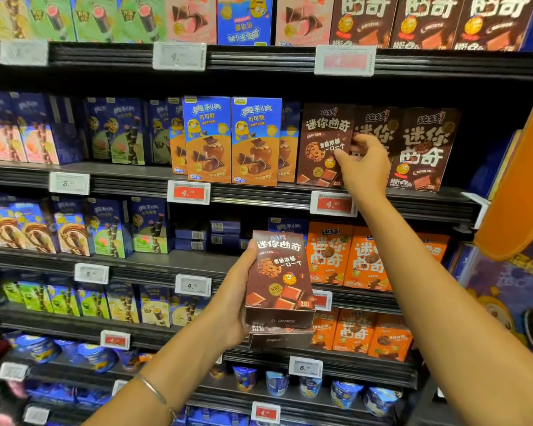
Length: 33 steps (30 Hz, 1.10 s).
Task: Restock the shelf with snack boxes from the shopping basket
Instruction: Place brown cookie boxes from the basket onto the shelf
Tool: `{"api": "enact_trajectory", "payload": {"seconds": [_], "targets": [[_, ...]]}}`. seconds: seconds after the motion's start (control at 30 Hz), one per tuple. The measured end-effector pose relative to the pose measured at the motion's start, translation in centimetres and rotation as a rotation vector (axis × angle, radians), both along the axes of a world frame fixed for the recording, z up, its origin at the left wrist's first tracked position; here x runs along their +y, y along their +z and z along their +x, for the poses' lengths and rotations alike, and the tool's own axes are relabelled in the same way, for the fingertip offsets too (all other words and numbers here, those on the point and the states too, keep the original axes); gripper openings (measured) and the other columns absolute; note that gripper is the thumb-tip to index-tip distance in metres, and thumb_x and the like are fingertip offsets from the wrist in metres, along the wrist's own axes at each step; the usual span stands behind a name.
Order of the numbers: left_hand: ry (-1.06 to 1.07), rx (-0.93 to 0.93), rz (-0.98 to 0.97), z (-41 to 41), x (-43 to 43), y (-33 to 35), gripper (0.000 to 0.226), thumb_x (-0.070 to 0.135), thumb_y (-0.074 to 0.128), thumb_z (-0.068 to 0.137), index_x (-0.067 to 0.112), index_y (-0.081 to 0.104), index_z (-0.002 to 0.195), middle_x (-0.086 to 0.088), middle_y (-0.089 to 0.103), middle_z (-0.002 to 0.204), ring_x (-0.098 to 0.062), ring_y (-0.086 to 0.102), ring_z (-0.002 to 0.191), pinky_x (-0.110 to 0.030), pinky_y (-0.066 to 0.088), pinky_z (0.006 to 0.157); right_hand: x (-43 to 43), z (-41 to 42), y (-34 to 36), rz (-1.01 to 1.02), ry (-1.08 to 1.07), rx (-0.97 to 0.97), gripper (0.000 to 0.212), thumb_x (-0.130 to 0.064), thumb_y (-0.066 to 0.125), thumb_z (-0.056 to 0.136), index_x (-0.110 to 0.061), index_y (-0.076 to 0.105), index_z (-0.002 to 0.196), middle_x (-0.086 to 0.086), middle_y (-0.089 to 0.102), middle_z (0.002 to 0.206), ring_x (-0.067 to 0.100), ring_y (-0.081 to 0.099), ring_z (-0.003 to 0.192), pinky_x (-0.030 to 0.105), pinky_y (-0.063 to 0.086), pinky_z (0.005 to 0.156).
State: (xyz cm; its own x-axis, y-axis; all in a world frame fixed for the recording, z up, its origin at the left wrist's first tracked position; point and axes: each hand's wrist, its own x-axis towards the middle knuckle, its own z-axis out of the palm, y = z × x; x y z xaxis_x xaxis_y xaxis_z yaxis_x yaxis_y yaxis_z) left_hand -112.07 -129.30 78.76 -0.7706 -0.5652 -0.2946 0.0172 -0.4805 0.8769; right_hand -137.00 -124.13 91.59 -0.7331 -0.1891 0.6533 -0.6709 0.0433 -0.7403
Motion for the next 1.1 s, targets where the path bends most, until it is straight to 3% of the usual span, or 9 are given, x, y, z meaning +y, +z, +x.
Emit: {"api": "enact_trajectory", "payload": {"seconds": [0.17,0.23,0.33,0.5,0.6,0.73,0.8,0.93,1.1], "targets": [[0.026,0.026,-0.018,-0.2,0.1,-0.1,0.065,0.077,0.061,0.085,0.02,0.081,0.108,-0.013,0.081,0.109,-0.032,0.08,0.094,-0.041,0.064,0.071,3.4,3.3,-1.5,-0.186,0.097,-0.017,0.036,-0.034,0.073,0.089,-0.017,0.062,0.119,0.0,0.066,0.1,-0.004,0.062,0.084,0.015,0.054,0.078],[0.04,0.066,-0.025,-0.4,0.1,-0.1,0.061,0.075,0.06,0.087,0.02,0.083,0.101,-0.012,0.081,0.106,-0.029,0.081,0.088,-0.036,0.064,0.059,4.9,5.6,-3.4,-0.144,0.228,-0.05,0.024,-0.031,0.073,0.09,-0.02,0.065,0.11,-0.003,0.066,0.086,0.005,0.065,0.079,0.025,0.057,0.076],[0.048,0.109,-0.055,-0.6,0.3,0.2,0.06,0.072,0.056,0.092,0.02,0.086,0.1,-0.011,0.082,0.104,-0.027,0.081,0.084,-0.033,0.062,0.055,6.4,8.5,-7.0,0.086,0.394,-0.166,0.018,-0.034,0.072,0.092,-0.026,0.067,0.107,0.003,0.069,0.096,0.024,0.069,0.093,0.04,0.057,0.079],[0.106,0.181,-0.23,-0.8,0.3,0.7,0.062,0.067,0.052,0.095,0.016,0.072,0.124,-0.013,0.08,0.114,-0.03,0.079,0.098,-0.038,0.066,0.072,8.0,11.2,-10.9,0.341,0.59,-0.405,0.043,-0.05,0.072,0.086,-0.031,0.06,0.123,-0.005,0.066,0.112,0.009,0.07,0.1,0.035,0.06,0.086],[0.164,0.202,-0.319,-1.0,0.5,0.9,0.077,0.072,0.061,0.09,0.013,0.06,0.14,-0.013,0.076,0.126,-0.033,0.075,0.112,-0.052,0.061,0.097,8.5,11.5,-11.1,0.34,0.646,-0.442,0.035,-0.042,0.073,0.088,-0.028,0.067,0.119,-0.001,0.07,0.113,0.009,0.073,0.093,0.033,0.062,0.082],[0.193,0.218,-0.466,-1.6,0.6,0.5,0.077,0.076,0.059,0.088,0.016,0.054,0.137,0.006,0.08,0.107,-0.018,0.079,0.098,-0.031,0.064,0.073,9.4,11.3,-10.9,0.291,0.694,-0.526,0.025,-0.029,0.074,0.091,-0.024,0.069,0.115,-0.001,0.075,0.106,0.019,0.077,0.087,0.027,0.06,0.063],[0.206,0.198,-0.486,-1.8,0.8,0.6,0.079,0.082,0.051,0.088,0.021,0.053,0.138,0.012,0.079,0.106,-0.013,0.079,0.097,-0.029,0.064,0.073,9.7,11.1,-10.9,0.264,0.694,-0.551,0.024,-0.025,0.075,0.09,-0.023,0.07,0.113,-0.001,0.077,0.103,0.017,0.076,0.089,0.023,0.058,0.064],[0.239,0.18,-0.428,-2.3,1.2,0.8,0.074,0.074,0.041,0.095,0.018,0.058,0.14,-0.01,0.072,0.129,-0.029,0.074,0.114,-0.056,0.059,0.098,10.3,10.6,-10.3,0.227,0.695,-0.575,0.029,-0.017,0.076,0.089,-0.022,0.067,0.115,0.001,0.077,0.103,0.012,0.076,0.088,0.017,0.057,0.064],[0.281,0.105,-0.506,-3.2,1.5,0.9,0.057,0.057,0.04,0.108,0.01,0.062,0.132,-0.016,0.071,0.127,-0.033,0.072,0.114,-0.058,0.058,0.098,11.6,9.7,-8.7,0.262,0.643,-0.488,0.035,-0.017,0.077,0.087,-0.019,0.066,0.12,0.005,0.071,0.113,0.009,0.074,0.091,0.018,0.057,0.066]]}}
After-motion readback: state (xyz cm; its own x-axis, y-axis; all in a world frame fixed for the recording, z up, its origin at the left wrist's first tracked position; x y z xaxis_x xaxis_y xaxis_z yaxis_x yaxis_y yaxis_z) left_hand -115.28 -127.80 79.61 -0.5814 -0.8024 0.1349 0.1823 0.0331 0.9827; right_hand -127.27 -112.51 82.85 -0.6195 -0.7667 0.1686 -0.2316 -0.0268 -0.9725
